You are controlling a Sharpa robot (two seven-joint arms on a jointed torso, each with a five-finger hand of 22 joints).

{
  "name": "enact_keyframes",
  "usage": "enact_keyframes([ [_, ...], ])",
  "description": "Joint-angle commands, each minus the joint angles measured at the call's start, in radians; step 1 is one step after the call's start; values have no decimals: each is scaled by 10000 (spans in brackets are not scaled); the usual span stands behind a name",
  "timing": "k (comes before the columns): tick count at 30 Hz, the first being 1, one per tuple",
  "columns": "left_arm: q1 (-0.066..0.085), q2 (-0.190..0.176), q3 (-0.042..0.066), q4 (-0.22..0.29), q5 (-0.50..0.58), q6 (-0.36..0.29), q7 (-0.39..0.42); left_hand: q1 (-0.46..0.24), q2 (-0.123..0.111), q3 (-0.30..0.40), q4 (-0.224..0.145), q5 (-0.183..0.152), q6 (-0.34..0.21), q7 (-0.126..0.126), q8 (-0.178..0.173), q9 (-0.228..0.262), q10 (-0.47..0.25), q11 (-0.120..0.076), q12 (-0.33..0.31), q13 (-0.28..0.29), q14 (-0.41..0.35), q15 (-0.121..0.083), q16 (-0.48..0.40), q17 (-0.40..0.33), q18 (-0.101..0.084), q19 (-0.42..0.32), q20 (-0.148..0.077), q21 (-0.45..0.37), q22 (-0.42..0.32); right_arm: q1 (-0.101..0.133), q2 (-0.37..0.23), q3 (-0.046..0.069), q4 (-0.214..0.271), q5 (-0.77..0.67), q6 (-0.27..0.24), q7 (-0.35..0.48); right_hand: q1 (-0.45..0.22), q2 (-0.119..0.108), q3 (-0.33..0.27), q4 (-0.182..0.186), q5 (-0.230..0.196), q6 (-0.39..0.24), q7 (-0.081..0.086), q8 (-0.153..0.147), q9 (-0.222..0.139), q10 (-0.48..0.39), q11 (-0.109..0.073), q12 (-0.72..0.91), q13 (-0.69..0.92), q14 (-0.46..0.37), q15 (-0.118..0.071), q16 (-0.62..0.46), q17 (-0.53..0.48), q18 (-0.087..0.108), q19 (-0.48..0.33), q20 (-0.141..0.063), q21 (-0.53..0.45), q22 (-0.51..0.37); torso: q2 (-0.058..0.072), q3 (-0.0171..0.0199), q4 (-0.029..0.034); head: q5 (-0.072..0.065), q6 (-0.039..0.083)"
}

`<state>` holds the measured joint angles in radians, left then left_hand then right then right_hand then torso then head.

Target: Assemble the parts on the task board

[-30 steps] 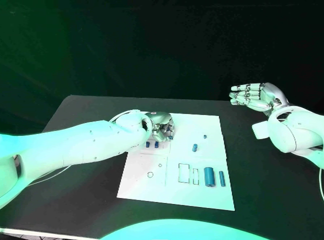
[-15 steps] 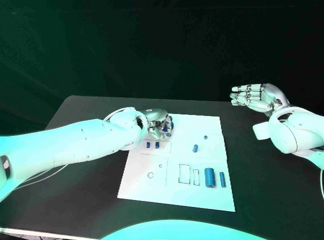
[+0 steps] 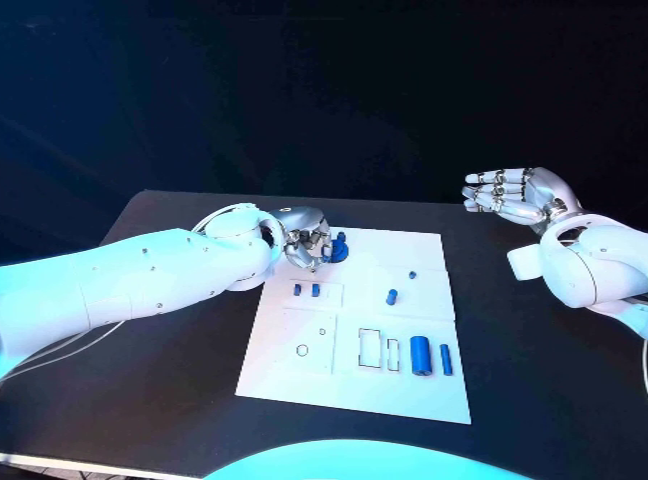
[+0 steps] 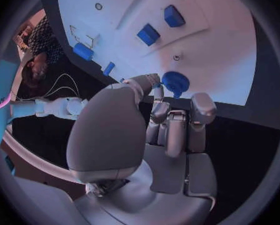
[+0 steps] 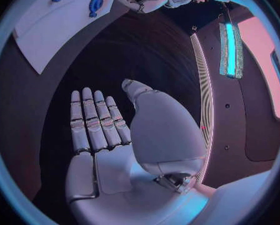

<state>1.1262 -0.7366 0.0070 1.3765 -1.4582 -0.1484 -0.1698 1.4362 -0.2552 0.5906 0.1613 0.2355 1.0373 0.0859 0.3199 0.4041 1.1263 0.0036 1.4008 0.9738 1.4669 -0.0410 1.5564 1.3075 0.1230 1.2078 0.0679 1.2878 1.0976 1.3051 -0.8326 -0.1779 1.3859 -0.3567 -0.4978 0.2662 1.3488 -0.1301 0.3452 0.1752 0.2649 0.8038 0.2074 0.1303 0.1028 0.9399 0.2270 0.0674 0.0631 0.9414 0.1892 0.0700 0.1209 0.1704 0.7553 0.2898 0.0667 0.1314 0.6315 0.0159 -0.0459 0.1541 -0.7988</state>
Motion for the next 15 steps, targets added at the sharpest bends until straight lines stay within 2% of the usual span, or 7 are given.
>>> enact_keyframes([
  [1, 23, -67, 13, -17, 15, 332, -175, -86, -13, 80, -1, 20, 60, 5, 62, 54, 35, 17, -4, -25, 401, -41, 53, 1162, -79, 72, -15, 61, 11, -6, 5, 3, -6, -32, 120, 110, 18, 72, 2, -15, -26, 72, 774, -49, -11, 55, -10, -17, 2, 86, 3, -26, -14, -24, 18, -6, 39, -11, 9, -4, -12, 16, -3],
  [7, 29, -210, 14, -121, -19, 471, -246, -97, -22, 86, 2, 20, 47, 4, 53, 56, 34, 16, -9, -32, 403, -43, 52, 1163, -78, 70, -17, 58, 6, -8, 2, 3, -9, -34, 116, 103, 18, 72, 2, -15, -26, 72, 774, -49, -11, 55, -10, -17, 2, 86, 3, -26, -14, -24, 18, -6, 39, -11, 8, 7, -10, 18, -19],
  [13, 31, -309, 11, -156, -54, 671, -275, -103, -27, 91, 3, 19, 40, 2, 49, 59, 40, 15, -10, -26, 402, -44, 52, 1161, -77, 67, -18, 55, 1, -8, 1, 3, -13, -38, 108, 101, 18, 72, 2, -15, -26, 72, 774, -49, -11, 55, -10, -17, 2, 86, 3, -26, -14, -24, 18, -6, 39, -11, 4, -3, 0, 17, -43],
  [15, 31, -322, 8, -175, -69, 727, -280, -103, -27, 91, 3, 19, 40, 2, 49, 59, 40, 15, -10, -26, 402, -44, 52, 1161, -77, 67, -18, 55, 1, -9, 1, 3, -13, -39, 106, 101, 18, 72, 2, -15, -26, 72, 774, -49, -11, 55, -10, -17, 2, 86, 3, -26, -14, -24, 18, -6, 39, -11, 6, 4, -6, 29, -47],
])
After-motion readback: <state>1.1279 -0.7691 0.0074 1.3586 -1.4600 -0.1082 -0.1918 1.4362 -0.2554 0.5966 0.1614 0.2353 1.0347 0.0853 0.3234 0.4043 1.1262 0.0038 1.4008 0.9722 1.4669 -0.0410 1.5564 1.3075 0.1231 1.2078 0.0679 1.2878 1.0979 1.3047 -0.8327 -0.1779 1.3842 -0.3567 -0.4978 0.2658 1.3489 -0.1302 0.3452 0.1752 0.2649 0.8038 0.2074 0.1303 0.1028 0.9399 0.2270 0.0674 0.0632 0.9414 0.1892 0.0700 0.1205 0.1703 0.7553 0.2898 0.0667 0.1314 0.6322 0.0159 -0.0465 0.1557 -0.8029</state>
